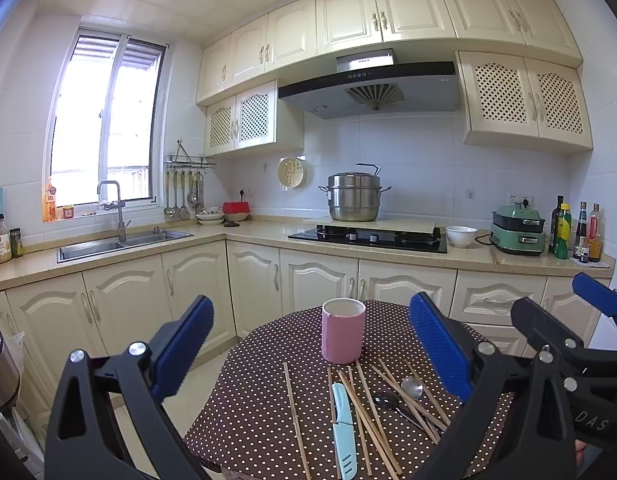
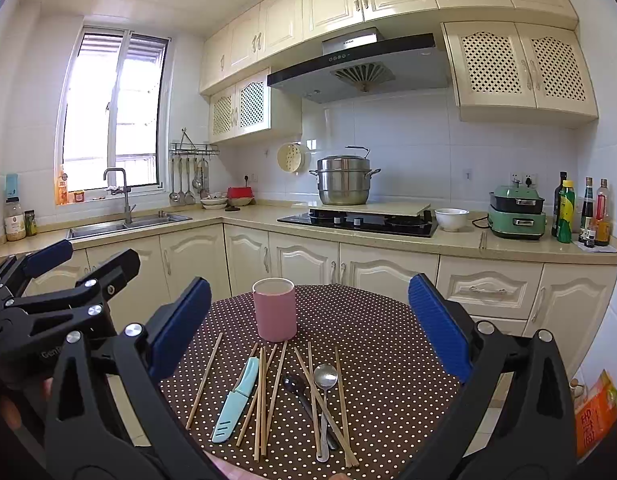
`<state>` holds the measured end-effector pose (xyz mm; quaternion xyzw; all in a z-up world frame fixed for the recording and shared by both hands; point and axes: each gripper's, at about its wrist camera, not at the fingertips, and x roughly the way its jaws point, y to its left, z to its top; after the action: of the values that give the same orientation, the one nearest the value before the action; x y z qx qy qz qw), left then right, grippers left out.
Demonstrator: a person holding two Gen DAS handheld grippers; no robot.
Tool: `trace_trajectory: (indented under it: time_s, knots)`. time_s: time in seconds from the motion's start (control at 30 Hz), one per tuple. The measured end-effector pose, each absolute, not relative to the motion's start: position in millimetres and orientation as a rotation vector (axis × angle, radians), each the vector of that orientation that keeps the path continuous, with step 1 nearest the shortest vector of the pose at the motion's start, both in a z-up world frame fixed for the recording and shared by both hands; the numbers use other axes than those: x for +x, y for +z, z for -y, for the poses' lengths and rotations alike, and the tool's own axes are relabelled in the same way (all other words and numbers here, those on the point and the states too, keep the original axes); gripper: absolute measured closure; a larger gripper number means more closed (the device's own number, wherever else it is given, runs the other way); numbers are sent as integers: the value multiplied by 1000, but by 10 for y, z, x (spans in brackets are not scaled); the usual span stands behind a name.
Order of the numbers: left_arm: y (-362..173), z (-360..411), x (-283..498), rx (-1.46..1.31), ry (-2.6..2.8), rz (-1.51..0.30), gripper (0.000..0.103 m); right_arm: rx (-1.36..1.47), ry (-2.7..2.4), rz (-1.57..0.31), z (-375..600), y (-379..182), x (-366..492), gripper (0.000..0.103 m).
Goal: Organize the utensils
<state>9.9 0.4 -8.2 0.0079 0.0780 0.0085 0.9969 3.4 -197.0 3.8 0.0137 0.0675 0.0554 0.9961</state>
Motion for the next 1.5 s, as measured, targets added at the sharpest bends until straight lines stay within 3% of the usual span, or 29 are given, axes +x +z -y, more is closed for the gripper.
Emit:
trace_trajectory:
  time_s: [0.5,0.7,1.23,1.3,1.37,1.5]
  knots:
    - [-307,-76,437,14,32,-223,7,13,112,-159,1893,-168,328,6]
    - [-452,-103,668,10,34,-271,7,24,142,-249,1884,-289,591,6]
    - [-1193,-209,1620,-7,-43,-621,7,-20,123,-497,1934,-855,1360,6]
    - [-1333,-317,1797,-14,-61,-699,14,-16,104,-535,2045,-930,1485,6]
    - [-1498,-479,1998,-69,-87,-812,43,-16,73,-582,2170,-1015,1623,6]
    - [-1851,-736,2255,-177,-126,-972,54,-20,65,-680,2350,-1209,1887,6]
